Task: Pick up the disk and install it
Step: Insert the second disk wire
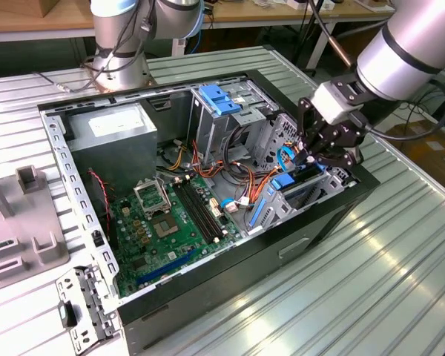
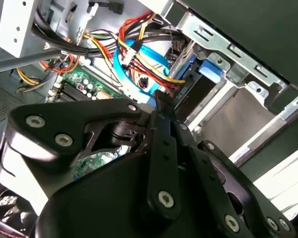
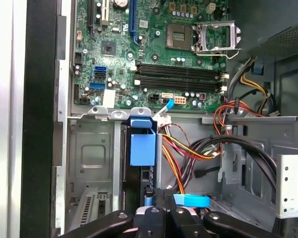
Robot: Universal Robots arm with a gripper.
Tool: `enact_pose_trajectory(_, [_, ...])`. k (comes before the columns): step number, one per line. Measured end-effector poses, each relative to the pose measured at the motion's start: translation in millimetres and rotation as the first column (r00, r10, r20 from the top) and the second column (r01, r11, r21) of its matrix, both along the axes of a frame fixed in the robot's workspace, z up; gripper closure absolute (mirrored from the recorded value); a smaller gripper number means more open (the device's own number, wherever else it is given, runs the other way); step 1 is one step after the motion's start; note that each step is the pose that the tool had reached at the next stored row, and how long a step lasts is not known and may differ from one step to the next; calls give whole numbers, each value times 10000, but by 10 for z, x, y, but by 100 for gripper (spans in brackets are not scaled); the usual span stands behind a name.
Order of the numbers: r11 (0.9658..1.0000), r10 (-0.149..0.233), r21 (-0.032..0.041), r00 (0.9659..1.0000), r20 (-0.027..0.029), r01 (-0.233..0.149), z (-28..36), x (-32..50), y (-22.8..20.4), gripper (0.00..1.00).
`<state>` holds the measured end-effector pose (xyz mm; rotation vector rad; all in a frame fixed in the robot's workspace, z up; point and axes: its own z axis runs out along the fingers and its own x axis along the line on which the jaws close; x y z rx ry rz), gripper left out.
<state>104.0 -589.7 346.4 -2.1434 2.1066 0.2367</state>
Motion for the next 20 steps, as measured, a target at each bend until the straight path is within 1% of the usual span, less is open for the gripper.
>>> enact_pose_trajectory(1, [10000, 0, 33, 10000, 0, 0, 12, 0, 0, 89])
enact_pose_trajectory(2, [10000, 0, 88, 10000, 0, 0, 32, 2, 0, 89])
enact_pose_trajectory(4, [9999, 2, 164, 10000, -1, -2, 44, 11, -1, 89])
enact_pose_trajectory(5, [9998, 0, 175, 10000, -4, 0, 44, 18, -3, 89])
enact_pose_trajectory(6, [9998, 1, 208, 10000, -7, -1, 44, 26, -8, 89])
enact_pose_trajectory(8, [9997, 1, 250, 10000, -10, 0, 44, 36, -19, 89])
enact_pose_trajectory(9, [9996, 1, 271, 10000, -15, 0, 44, 42, -32, 89])
enact_pose_trajectory(10, [9995, 0, 300, 10000, -25, 0, 44, 51, -63, 89])
enact_pose_trajectory(11, [9995, 0, 315, 10000, -36, 1, 41, 55, -85, 89])
enact_pose_trajectory(13, [9994, 0, 335, 10000, -71, 2, 20, 57, -101, 89])
enact_pose_trajectory(14, [9994, 0, 339, 10000, -91, 3, -2, 58, -103, 89])
enact_pose_trajectory(16, [9994, 0, 338, 9999, -112, 3, -29, 59, -103, 89])
enact_pose_trajectory(17, [9994, 1, 345, 9999, -132, 4, -57, 59, -104, 89])
enact_pose_trajectory(18, [9993, 0, 361, 9999, -140, 5, -74, 59, -104, 89])
enact_pose_trajectory(20, [9993, 1, 365, 9999, -156, 4, -87, 60, -110, 89])
